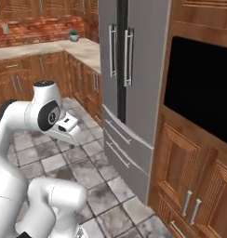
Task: Move the hot dog bun to the plate on the dining table and place the condiment next to that plate. Then navigate to the fridge and take the sausage and place it on the plate as well.
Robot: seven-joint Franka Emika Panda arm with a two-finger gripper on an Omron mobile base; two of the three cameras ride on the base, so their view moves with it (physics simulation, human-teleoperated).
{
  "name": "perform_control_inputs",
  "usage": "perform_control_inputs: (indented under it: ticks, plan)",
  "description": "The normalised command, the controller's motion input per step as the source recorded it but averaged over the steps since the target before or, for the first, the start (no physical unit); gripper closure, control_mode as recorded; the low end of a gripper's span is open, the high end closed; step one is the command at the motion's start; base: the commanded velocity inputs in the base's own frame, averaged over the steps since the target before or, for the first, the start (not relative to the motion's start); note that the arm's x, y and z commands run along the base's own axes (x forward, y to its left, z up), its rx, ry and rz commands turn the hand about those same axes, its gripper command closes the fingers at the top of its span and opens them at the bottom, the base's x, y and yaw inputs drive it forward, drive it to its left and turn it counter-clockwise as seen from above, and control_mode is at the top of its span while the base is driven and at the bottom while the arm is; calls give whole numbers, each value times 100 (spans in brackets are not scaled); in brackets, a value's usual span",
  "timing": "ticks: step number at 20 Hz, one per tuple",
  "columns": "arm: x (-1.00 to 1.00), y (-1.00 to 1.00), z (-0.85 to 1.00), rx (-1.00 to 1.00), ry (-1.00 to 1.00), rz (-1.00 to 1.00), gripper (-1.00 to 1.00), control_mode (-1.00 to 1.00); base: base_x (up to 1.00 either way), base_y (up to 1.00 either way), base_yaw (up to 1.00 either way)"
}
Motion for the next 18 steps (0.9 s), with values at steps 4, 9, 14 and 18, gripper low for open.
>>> perform_control_inputs:
  ticks: [4, 9, 14, 18]
  plan:
    - [0, 0, 0, 0, 0, 0, -100, 100, 50, 71, -59]
    - [0, 0, 0, 0, 0, 0, -100, 100, 26, 69, -61]
    - [0, 0, 0, 0, 0, 0, -100, 100, 2, 98, -56]
    - [0, 0, 0, 0, 0, 0, -100, 100, 0, 100, -49]
